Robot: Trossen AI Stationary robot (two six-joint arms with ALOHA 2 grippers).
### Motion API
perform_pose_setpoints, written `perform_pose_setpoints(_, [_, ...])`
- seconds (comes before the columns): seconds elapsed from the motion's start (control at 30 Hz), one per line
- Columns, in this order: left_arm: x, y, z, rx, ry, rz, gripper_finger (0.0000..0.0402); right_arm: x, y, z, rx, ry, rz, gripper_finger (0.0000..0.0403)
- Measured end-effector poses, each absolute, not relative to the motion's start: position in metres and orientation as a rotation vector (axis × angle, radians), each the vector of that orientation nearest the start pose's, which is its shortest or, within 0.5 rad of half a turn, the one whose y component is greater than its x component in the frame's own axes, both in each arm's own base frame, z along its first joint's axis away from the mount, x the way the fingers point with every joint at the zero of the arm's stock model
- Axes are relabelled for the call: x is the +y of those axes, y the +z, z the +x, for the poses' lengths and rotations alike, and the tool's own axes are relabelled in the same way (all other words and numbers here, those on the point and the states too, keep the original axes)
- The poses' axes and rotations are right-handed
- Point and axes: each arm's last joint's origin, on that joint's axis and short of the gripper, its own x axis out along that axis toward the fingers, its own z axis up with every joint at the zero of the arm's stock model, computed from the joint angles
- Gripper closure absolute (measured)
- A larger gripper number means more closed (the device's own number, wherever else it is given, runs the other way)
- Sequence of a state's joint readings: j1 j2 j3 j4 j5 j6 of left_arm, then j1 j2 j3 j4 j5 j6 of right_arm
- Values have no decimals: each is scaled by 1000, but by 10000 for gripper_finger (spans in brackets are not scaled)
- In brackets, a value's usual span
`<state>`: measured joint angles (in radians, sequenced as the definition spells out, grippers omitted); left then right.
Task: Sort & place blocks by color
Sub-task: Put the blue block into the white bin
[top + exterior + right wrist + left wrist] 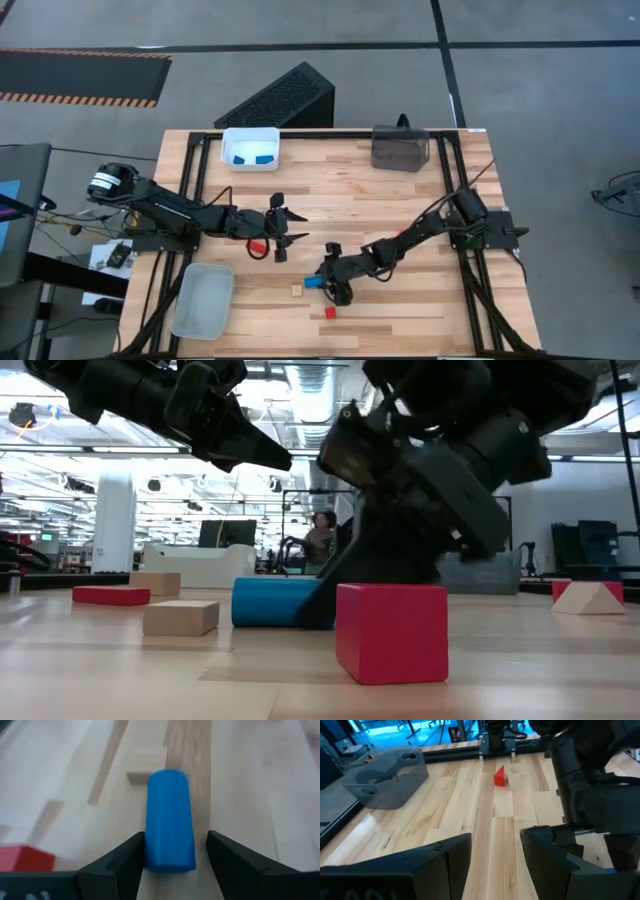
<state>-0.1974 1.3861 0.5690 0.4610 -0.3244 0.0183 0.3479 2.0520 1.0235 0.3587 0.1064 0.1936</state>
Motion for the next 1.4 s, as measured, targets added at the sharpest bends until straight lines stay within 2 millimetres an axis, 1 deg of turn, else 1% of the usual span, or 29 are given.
perform_pose_setpoints(0.07, [-44, 192, 269, 348, 125, 98, 233, 130, 98, 374, 675, 155, 60, 170])
perform_pose_setpoints(0.17, [-44, 192, 269, 347, 128, 82, 233, 125, 100, 375, 678, 138, 74, 196])
perform_pose_setpoints(0.3, [-44, 192, 269, 344, 137, 83, 233, 123, 103, 375, 681, 135, 73, 256])
perform_pose_setpoints(0.37, [-43, 195, 269, 341, 193, 84, 233, 120, 105, 375, 686, 134, 55, 281])
perform_pose_setpoints(0.43, [-41, 202, 269, 331, 278, 64, 233, 114, 106, 376, 691, 125, 35, 283])
perform_pose_setpoints(0.5, [-39, 210, 269, 334, 352, 43, 233, 107, 112, 378, 669, 108, 30, 283])
perform_pose_setpoints(0.57, [-37, 214, 266, 365, 391, 30, 233, 100, 114, 382, 643, 87, 40, 283])
perform_pose_setpoints(0.67, [-36, 220, 259, 392, 413, 27, 233, 84, 119, 383, 637, 31, 36, 275])
perform_pose_setpoints(0.73, [-36, 225, 254, 388, 429, 31, 233, 73, 124, 388, 587, -23, 36, 269])
perform_pose_setpoints(0.8, [-36, 231, 248, 376, 448, 35, 233, 59, 129, 385, 548, -67, 45, 269])
perform_pose_setpoints(0.87, [-37, 236, 242, 378, 441, 49, 233, 46, 135, 386, 466, -88, 70, 272])
perform_pose_setpoints(0.93, [-38, 239, 239, 381, 431, 60, 233, 34, 139, 382, 409, -113, 84, 273])
perform_pose_setpoints(1.03, [-39, 237, 234, 401, 421, 72, 233, 19, 141, 377, 304, -119, 90, 270])
perform_pose_setpoints(1.1, [-39, 229, 233, 410, 385, 68, 233, 15, 142, 370, 264, -125, 100, 267])
perform_pose_setpoints(1.17, [-40, 220, 231, 429, 333, 62, 233, 14, 143, 366, 216, -123, 97, 267])
perform_pose_setpoints(1.3, [-40, 210, 228, 380, 283, 10, 229, 13, 140, 360, 185, -118, 83, 268])
perform_pose_setpoints(1.4, [-41, 210, 229, 330, 228, -18, 210, 14, 141, 360, 177, -106, 72, 267])
